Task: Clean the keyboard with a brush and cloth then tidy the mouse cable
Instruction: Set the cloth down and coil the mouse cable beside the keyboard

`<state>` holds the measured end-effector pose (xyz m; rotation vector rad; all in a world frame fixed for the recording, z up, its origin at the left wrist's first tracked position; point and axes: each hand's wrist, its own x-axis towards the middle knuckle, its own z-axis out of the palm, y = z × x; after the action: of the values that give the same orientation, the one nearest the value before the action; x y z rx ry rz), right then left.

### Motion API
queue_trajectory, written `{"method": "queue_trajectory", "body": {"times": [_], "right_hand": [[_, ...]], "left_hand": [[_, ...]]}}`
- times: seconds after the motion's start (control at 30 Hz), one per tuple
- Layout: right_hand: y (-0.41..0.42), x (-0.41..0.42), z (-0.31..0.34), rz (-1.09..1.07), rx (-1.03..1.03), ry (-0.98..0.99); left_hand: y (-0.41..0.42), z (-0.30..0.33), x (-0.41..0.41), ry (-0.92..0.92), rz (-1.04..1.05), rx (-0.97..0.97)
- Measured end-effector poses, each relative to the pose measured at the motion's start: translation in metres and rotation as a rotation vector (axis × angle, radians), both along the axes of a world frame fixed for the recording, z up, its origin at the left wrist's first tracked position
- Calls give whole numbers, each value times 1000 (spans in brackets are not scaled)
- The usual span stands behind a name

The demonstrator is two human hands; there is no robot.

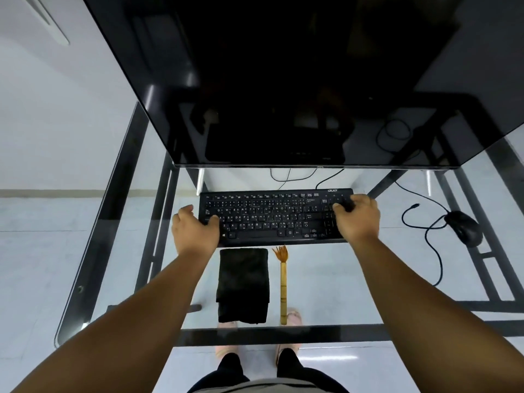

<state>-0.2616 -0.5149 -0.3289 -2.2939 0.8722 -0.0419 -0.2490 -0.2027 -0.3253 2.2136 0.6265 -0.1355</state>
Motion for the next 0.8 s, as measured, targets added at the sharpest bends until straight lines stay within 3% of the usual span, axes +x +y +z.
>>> {"method": "queue_trajectory", "body": {"times": [0.2, 0.63, 0.8], "right_hand": [[-23, -3, -16, -32, 58, 219], [-41, 7, -18, 70, 103, 122], [-47, 18, -15, -80, 333, 54]], "left_hand": [[3, -14, 8, 206, 51, -67], [-9, -13, 12, 193, 50, -25], [-15, -2, 39, 89, -27, 14]]}}
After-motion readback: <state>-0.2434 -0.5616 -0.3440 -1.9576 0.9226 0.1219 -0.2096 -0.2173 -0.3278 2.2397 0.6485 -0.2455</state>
